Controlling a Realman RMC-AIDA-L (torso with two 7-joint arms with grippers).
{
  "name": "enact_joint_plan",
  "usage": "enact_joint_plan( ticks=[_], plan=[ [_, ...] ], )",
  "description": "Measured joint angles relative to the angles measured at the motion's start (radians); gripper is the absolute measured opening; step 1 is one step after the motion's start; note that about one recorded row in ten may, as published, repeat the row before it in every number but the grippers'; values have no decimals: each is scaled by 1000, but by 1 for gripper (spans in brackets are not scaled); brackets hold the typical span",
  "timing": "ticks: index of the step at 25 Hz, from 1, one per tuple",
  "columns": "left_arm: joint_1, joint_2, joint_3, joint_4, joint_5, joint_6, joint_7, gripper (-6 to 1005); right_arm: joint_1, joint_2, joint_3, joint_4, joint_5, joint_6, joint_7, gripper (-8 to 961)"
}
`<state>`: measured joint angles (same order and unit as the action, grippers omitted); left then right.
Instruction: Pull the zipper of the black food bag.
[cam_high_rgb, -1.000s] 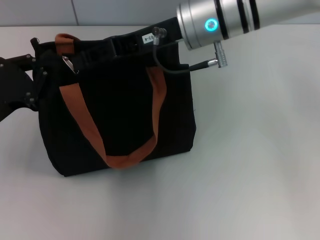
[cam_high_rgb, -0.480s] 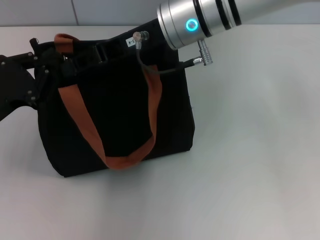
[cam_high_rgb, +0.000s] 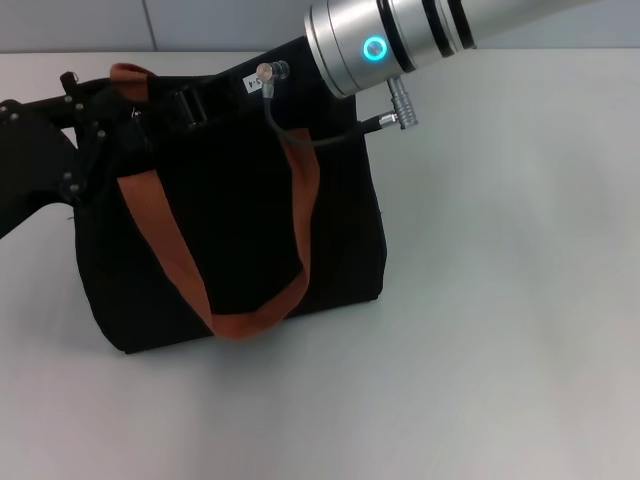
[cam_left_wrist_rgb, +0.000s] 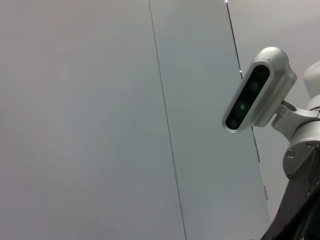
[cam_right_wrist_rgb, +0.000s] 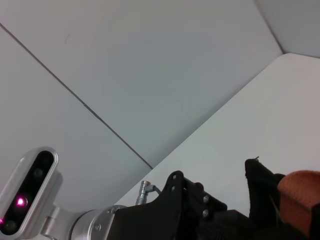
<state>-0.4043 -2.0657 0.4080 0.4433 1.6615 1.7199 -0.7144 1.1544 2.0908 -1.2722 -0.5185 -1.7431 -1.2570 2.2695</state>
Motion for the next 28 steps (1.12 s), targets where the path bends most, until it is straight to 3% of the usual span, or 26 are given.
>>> enact_joint_plan(
  ticks=[12, 23, 28],
  plan=[
    [5, 0, 0, -2, -11, 5, -7, 31, -12, 0, -15, -2, 3, 12, -3, 260],
    [11, 1, 0, -1, -12, 23, -8, 33, -2, 0, -16, 0, 3, 32, -4, 97],
    [12, 1, 0, -1, -13, 25, -8, 34, -3, 0, -17, 0, 3, 32, -4, 93]
  ],
)
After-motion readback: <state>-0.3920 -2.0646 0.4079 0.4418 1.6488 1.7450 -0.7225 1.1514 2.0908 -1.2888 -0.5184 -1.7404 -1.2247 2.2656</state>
